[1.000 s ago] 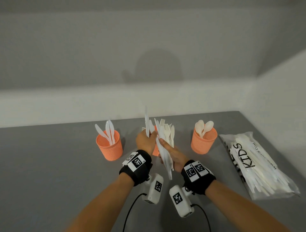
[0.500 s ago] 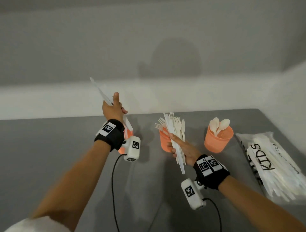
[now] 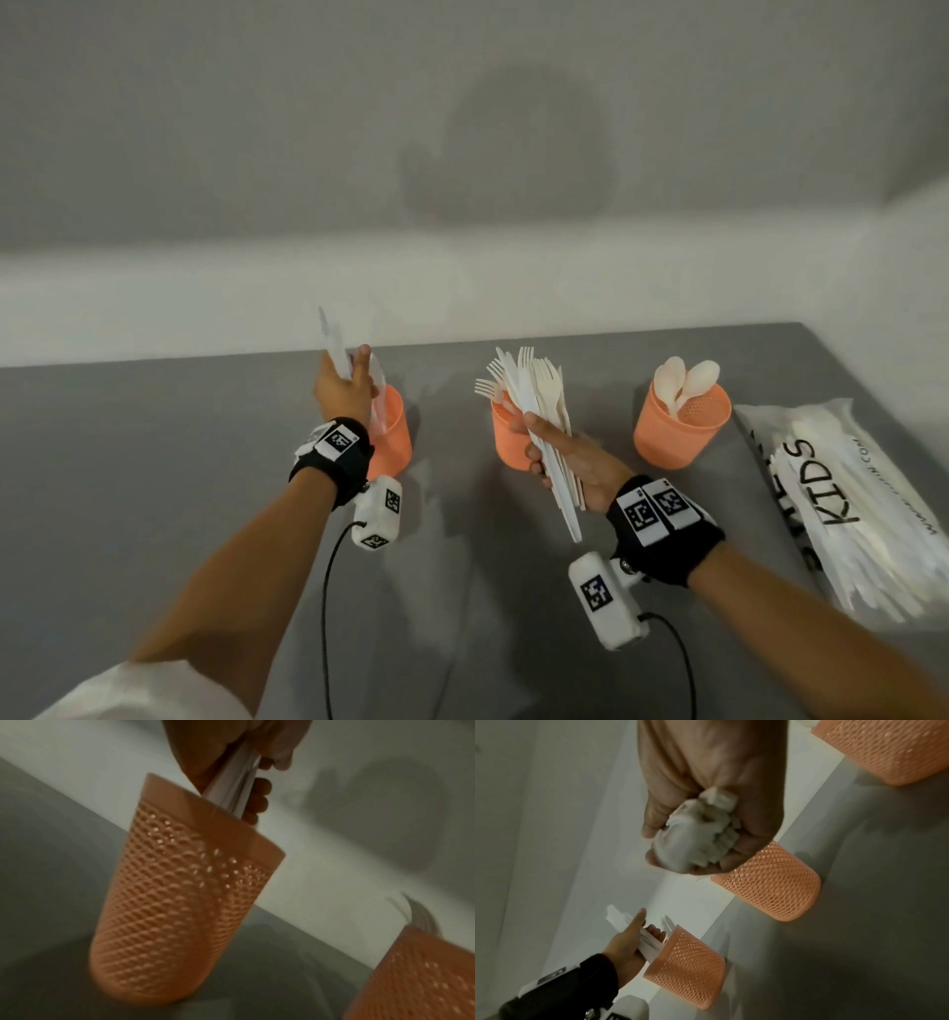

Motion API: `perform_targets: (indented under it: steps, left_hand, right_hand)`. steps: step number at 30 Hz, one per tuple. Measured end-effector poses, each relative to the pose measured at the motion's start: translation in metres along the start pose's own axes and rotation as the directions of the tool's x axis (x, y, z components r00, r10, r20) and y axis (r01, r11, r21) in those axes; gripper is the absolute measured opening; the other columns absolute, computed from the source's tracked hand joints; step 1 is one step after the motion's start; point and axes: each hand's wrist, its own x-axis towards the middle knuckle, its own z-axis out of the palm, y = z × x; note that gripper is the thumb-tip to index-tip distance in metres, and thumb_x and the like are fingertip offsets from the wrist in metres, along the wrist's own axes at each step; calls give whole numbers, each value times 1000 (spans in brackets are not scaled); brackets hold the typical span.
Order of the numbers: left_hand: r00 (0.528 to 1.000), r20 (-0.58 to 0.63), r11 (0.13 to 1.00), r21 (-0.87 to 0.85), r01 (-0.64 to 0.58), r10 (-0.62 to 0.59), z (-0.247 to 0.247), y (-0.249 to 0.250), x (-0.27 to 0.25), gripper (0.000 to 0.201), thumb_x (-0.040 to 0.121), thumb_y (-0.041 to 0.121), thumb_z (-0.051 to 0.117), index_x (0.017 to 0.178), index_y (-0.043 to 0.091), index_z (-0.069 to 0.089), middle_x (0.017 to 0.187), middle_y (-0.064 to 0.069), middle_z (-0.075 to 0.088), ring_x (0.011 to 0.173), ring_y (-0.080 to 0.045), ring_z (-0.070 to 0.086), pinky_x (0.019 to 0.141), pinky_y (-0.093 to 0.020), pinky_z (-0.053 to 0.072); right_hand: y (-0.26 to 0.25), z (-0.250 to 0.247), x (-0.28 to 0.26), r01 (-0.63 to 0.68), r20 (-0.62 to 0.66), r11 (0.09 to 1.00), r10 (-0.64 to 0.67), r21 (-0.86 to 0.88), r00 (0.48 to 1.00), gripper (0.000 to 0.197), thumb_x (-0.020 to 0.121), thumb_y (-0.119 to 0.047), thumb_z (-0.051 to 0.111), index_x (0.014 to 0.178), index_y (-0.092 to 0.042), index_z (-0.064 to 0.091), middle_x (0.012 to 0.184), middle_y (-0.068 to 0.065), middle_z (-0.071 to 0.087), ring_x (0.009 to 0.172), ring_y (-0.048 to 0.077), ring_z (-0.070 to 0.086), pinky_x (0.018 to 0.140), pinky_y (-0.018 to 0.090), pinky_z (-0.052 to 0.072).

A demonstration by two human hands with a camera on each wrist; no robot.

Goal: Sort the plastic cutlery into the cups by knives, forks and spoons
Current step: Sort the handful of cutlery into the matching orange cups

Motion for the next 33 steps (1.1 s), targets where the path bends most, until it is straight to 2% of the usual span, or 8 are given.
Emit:
perform_targets:
  steps: [5,9,14,17,19,22,29,33]
  left_hand:
    - [998,35,976,211,-60,53,-8,0,-9,31,85,27,63,101,1,57,101,-16,61,88,-26,55,76,-28,40]
    - [958,-36,901,352,-255,285,-13,15,-18,40,82,35,61,109,7,60,114,-15,56,109,-29,51,92,-37,40]
    - [941,145,948,47,-314,305,3,54,-66,10,85,25,56,79,33,58,77,10,60,72,-8,56,83,-35,47]
    - [900,409,979,68,-194,150,23,64,-101,7,85,23,63,85,17,60,74,6,58,63,-4,52,61,-14,44]
    - [874,483,987,105,-123,58,37,61,-118,16,82,28,67,81,15,57,70,5,55,62,-8,52,63,-19,47]
    - [853,516,992,129,4,-71,49,61,-133,25,81,24,69,65,15,52,59,-1,55,56,-17,53,69,-40,54]
    - [831,540,989,129,77,-135,52,66,-143,17,76,11,74,81,8,58,65,-4,62,59,-22,62,74,-40,58]
    - [864,496,996,52,71,-87,50,65,-143,16,80,8,69,69,15,59,58,-3,59,45,-13,55,70,-39,56]
  right_hand:
    - [2,3,2,3,0,999,-3,32,1000,31,87,-32,58,111,-12,53,51,-5,48,41,5,45,42,17,41]
    - [1,7,2,59,23,998,-60,9,998,33,87,-32,59,116,-17,55,53,-4,48,41,5,44,42,17,40]
    - [4,9,-1,113,11,993,-112,-43,994,13,89,-30,59,92,-17,60,58,-3,49,43,5,47,44,17,42]
    - [8,10,-2,112,-22,989,-115,-99,993,17,87,-30,63,81,-15,58,60,-2,52,45,5,50,46,18,44]
    - [10,10,-5,140,-20,985,-143,-99,990,12,86,-26,64,84,-16,59,62,-1,53,46,5,51,47,18,44]
    - [9,7,-13,179,-36,983,-181,-51,983,5,89,-16,60,85,-13,60,60,1,55,43,4,52,44,18,45]
    - [19,-4,-24,156,-50,987,-157,-28,986,12,88,-22,60,82,-12,60,58,-2,58,48,7,52,49,20,47]
    - [17,-6,-30,126,-75,992,-128,-28,989,25,92,-32,55,80,-11,61,54,-2,60,46,8,55,50,22,48]
